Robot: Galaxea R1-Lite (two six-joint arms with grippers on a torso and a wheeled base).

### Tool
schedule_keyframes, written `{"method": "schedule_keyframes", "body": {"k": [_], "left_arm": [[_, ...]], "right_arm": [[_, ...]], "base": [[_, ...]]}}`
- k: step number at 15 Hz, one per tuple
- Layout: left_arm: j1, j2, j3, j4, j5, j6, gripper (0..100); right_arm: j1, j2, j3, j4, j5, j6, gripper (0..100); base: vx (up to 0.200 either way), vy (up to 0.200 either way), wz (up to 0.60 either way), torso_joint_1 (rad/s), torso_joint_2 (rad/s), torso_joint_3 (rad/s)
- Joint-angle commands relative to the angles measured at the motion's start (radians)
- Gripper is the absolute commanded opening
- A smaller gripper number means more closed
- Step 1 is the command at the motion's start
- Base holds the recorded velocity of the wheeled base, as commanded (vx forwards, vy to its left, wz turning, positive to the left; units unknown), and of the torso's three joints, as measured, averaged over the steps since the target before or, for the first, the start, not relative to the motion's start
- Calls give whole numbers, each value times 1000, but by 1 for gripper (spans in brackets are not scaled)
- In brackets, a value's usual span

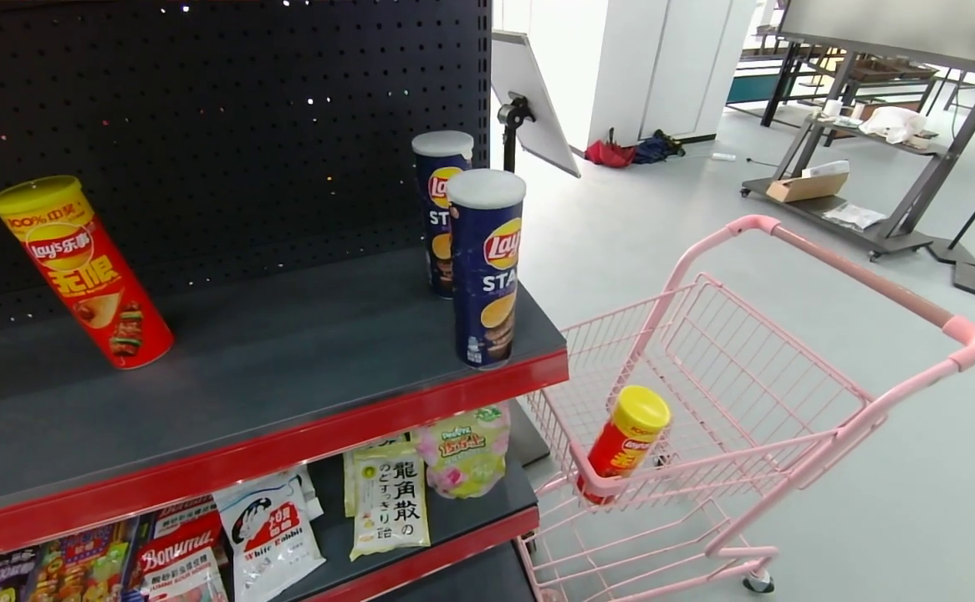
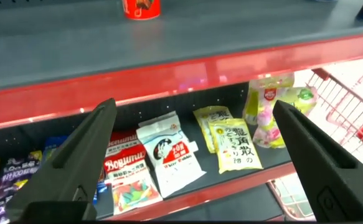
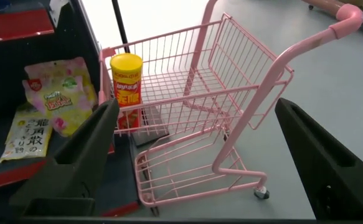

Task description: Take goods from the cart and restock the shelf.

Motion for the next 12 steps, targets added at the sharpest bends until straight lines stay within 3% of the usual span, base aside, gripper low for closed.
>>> {"method": "schedule_keyframes", "body": {"k": [1, 12], "left_arm": [[0, 0, 0, -1, 0, 0, 100], [0, 0, 0, -1, 0, 0, 100]], "right_arm": [[0, 0, 0, 0, 1, 0, 100], [0, 0, 0, 0, 1, 1, 100]], "base": [[0, 0, 0, -149, 364, 217], [0, 0, 0, -153, 416, 264]]}}
